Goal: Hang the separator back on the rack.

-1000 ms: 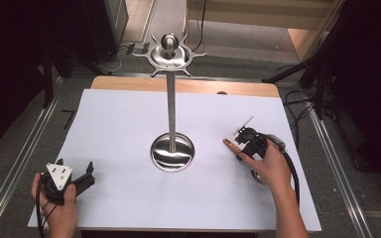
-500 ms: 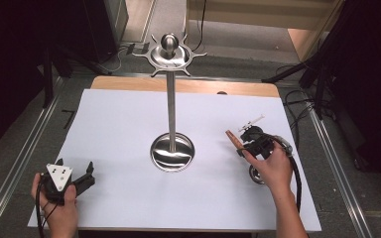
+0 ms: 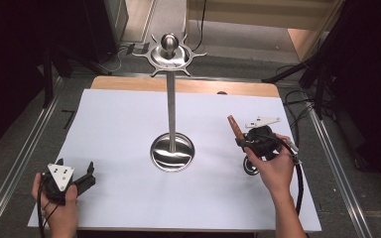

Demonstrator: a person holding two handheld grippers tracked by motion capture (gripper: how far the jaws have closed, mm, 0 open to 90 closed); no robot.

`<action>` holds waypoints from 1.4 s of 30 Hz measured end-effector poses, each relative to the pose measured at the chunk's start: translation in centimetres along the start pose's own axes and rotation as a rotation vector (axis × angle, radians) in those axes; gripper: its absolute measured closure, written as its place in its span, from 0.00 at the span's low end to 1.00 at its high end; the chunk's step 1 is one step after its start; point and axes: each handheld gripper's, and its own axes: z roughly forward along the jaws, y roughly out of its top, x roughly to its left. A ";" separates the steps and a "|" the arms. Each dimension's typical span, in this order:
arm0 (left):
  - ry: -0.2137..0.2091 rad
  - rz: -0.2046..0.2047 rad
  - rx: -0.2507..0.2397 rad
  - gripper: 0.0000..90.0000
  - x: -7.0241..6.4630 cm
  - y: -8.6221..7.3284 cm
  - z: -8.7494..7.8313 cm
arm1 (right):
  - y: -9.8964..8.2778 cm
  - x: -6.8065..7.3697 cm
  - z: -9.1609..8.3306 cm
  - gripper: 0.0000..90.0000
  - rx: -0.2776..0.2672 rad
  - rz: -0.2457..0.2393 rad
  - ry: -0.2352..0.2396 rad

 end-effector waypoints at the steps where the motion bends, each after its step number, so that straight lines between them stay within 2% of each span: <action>1: 0.000 0.000 0.001 0.16 0.0 0.0 0.0 | 0.1 0.2 -0.2 0.77 -0.015 0.001 0.021; 2: 0.000 0.000 0.001 0.16 0.0 0.0 0.0 | 0.1 0.2 -0.2 0.77 -0.015 0.001 0.021; 3: 0.000 0.002 0.000 0.16 0.0 0.0 0.0 | 0.4 0.7 -0.7 0.77 -0.052 0.012 0.037; 5: -0.001 0.001 -0.001 0.16 0.0 0.0 0.0 | 0.6 0.9 -0.9 0.77 -0.070 0.018 0.041; 6: -0.004 -0.003 -0.003 0.16 0.0 0.0 0.0 | 1.0 1.5 -1.5 0.77 -0.111 0.013 0.063; 7: -0.004 -0.003 -0.003 0.16 0.0 0.0 0.0 | 1.0 1.5 -1.5 0.77 -0.111 0.013 0.063; 8: -0.003 -0.006 -0.003 0.16 0.1 0.0 0.0 | 1.4 2.2 -2.1 0.77 -0.147 0.007 0.083; 9: -0.005 -0.008 -0.003 0.16 0.1 0.0 -0.1 | 1.4 2.2 -2.1 0.77 -0.147 0.007 0.083; 10: -0.007 -0.013 -0.003 0.16 0.2 0.0 -0.1 | 1.8 2.8 -2.8 0.77 -0.193 0.003 0.099; 11: -0.007 -0.013 -0.003 0.16 0.2 0.0 -0.1 | 2.0 3.1 -3.1 0.77 -0.214 0.003 0.103; 15: -0.003 -0.014 -0.006 0.16 0.1 0.0 -0.1 | 2.4 4.0 -3.9 0.77 -0.272 -0.003 0.123; 16: -0.003 -0.014 -0.006 0.16 0.1 0.0 -0.1 | 2.4 4.0 -3.9 0.77 -0.272 -0.003 0.123; 18: -0.003 -0.014 -0.008 0.16 0.1 0.0 -0.1 | 2.6 4.6 -4.1 0.77 -0.313 -0.009 0.119; 19: -0.003 -0.015 -0.010 0.16 0.1 -0.1 -0.1 | 2.6 4.6 -4.1 0.77 -0.313 -0.009 0.119; 20: -0.003 -0.014 -0.011 0.16 0.1 -0.1 -0.1 | 2.7 5.0 -4.2 0.77 -0.342 -0.014 0.106; 21: -0.003 -0.014 -0.012 0.16 0.1 -0.1 -0.1 | 2.7 5.0 -4.2 0.77 -0.342 -0.014 0.106; 23: -0.004 -0.014 -0.013 0.16 0.1 -0.1 -0.1 | 2.8 5.6 -4.4 0.77 -0.386 -0.012 0.111; 25: -0.003 -0.012 -0.012 0.16 0.1 -0.1 -0.1 | 2.9 5.7 -4.5 0.77 -0.399 -0.018 0.121; 26: -0.002 -0.011 -0.014 0.16 0.1 -0.1 -0.1 | 3.0 6.3 -4.7 0.77 -0.427 -0.023 0.128; 31: -0.005 0.000 -0.015 0.16 0.0 -0.1 -0.1 | 3.4 7.3 -5.2 0.77 -0.472 -0.040 0.127; 38: -0.007 0.006 -0.015 0.16 0.0 -0.1 -0.2 | 4.1 8.6 -6.2 0.77 -0.549 -0.036 0.091; 40: -0.012 -0.005 -0.012 0.16 0.1 0.0 -0.1 | 4.3 8.7 -6.3 0.77 -0.557 -0.040 0.091; 42: -0.019 -0.009 -0.011 0.16 0.1 0.0 -0.1 | 4.6 9.1 -6.9 0.77 -0.589 -0.033 0.091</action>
